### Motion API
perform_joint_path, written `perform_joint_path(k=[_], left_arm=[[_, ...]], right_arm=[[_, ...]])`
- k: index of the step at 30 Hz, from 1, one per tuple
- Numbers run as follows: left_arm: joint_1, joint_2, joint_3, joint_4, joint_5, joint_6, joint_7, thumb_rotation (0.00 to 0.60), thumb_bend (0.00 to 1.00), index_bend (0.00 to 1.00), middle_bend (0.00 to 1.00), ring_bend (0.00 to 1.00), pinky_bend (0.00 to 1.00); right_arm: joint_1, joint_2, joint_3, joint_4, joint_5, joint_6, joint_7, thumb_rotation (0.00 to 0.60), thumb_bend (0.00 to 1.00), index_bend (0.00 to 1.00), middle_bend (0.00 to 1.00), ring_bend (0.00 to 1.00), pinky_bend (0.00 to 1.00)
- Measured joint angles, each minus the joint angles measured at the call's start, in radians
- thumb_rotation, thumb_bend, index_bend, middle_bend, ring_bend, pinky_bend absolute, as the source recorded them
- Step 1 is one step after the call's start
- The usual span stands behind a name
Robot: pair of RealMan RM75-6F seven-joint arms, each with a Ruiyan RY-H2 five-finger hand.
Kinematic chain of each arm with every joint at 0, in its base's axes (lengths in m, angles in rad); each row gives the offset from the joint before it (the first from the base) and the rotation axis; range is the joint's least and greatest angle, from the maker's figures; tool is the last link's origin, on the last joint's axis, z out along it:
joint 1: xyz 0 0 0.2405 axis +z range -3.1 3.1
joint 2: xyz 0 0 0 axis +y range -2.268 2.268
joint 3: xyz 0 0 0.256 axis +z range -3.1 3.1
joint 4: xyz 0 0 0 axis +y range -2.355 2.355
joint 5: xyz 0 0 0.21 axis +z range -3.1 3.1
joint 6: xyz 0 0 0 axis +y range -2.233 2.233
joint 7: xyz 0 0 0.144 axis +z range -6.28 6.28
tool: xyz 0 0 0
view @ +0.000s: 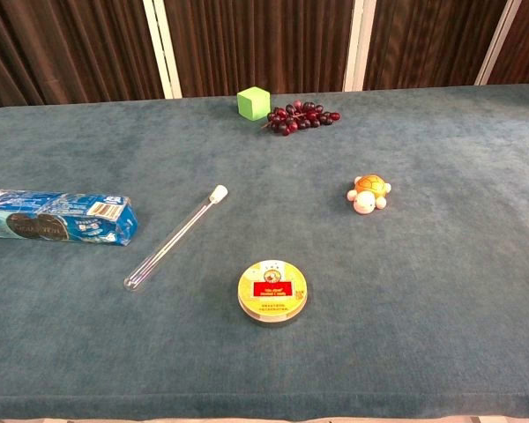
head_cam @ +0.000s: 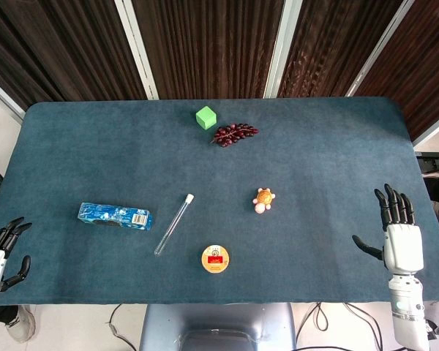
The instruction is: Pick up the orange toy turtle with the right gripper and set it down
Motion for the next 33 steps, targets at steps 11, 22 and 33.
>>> perform_joint_path(k=[11,22,33], left_arm=[[0.000,0.001,0.006,0.007,0.022,0.007,-0.008,0.600,0.51,0.14,0.08,0.15,0.34],[0.007,0.005,0.016,0.013,0.039,0.020,-0.026,0.600,0.51,0.14,0.08,0.15,0.35],[0.016,0.012,0.022,0.019,0.054,0.038,-0.044,0.600,0.51,0.14,0.08,0.15,0.35]], right_arm=[[0.021,-0.013,0.007,0.024,-0.058,-0.017,0.012,0.600,0.05,0.01,0.01,0.11,0.15],[0.163,0.000,0.041,0.031,-0.148,-0.136,-0.026,0.600,0.10,0.38,0.29,0.95,0.84],[0.375,-0.026,0.113,0.046,-0.024,-0.490,-0.066,0.600,0.30,0.42,0.36,1.00,0.91]])
